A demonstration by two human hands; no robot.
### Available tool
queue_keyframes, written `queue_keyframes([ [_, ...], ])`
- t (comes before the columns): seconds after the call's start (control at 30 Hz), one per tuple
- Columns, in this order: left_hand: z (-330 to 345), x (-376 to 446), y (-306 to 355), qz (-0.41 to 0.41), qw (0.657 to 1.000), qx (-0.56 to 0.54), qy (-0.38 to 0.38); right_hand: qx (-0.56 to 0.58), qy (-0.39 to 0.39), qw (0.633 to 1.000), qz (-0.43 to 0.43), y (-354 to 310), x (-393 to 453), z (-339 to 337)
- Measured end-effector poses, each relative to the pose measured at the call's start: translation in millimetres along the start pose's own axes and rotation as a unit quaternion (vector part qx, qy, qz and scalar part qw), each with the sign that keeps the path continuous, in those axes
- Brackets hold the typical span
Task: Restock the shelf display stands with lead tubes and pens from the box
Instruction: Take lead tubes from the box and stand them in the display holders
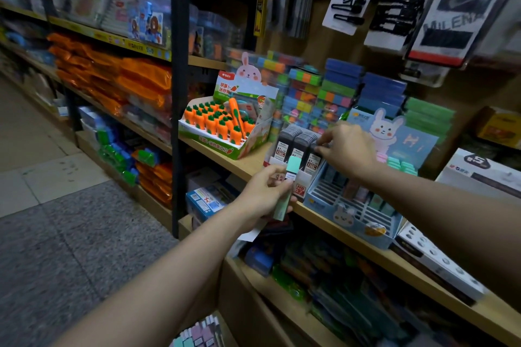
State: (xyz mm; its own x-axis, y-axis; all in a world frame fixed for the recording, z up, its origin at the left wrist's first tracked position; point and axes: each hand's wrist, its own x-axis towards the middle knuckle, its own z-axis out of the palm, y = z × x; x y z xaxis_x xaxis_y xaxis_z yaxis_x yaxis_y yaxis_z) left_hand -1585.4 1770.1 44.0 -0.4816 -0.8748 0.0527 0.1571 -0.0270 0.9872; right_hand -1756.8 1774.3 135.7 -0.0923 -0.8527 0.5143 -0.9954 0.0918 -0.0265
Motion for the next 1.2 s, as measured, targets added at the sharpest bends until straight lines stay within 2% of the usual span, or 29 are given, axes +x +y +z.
queue_keyframes([
  [0.07,2,0,-2,0.004,1.0,0.003,-0.013,0.04,0.04,0.998,-0.016,4,-5,-5],
  [0.17,8,0,-3,0.018,1.0,0.016,-0.019,0.195,0.096,0.976,-0.023,10,-29,-17],
  [0.3,34,-2,-1,0.02,0.999,-0.035,-0.032,0.357,0.043,0.932,0.052,19,-77,-17],
  [0.4,60,-8,-4,0.029,0.998,-0.02,-0.056,0.436,0.018,0.893,0.112,25,-98,-15],
  [0.5,81,-16,-8,0.037,0.996,-0.015,-0.075,0.457,0.014,0.881,0.124,30,-111,-22],
  [0.63,96,-24,-6,0.04,0.994,-0.007,-0.104,0.434,-0.005,0.893,0.117,44,-119,-39],
  [0.7,100,-27,-2,0.072,0.987,0.094,-0.108,0.438,-0.015,0.89,0.124,56,-119,-52],
  [0.77,99,-25,-2,0.151,0.939,0.297,-0.087,0.434,0.014,0.892,0.123,72,-116,-67],
  [0.83,94,-24,-3,0.206,0.888,0.406,-0.063,0.379,0.088,0.915,0.107,89,-111,-83],
  [0.93,81,-20,-12,0.231,0.85,0.472,-0.04,0.306,0.133,0.937,0.102,109,-108,-92],
  [1.07,71,-17,-31,0.2,0.782,0.582,-0.096,0.232,0.118,0.963,0.076,115,-110,-78],
  [1.13,67,-15,-37,0.215,0.742,0.628,-0.094,0.217,0.111,0.968,0.066,115,-111,-69],
  [1.2,65,-13,-39,0.238,0.725,0.641,-0.081,0.218,0.101,0.968,0.067,113,-111,-60],
])
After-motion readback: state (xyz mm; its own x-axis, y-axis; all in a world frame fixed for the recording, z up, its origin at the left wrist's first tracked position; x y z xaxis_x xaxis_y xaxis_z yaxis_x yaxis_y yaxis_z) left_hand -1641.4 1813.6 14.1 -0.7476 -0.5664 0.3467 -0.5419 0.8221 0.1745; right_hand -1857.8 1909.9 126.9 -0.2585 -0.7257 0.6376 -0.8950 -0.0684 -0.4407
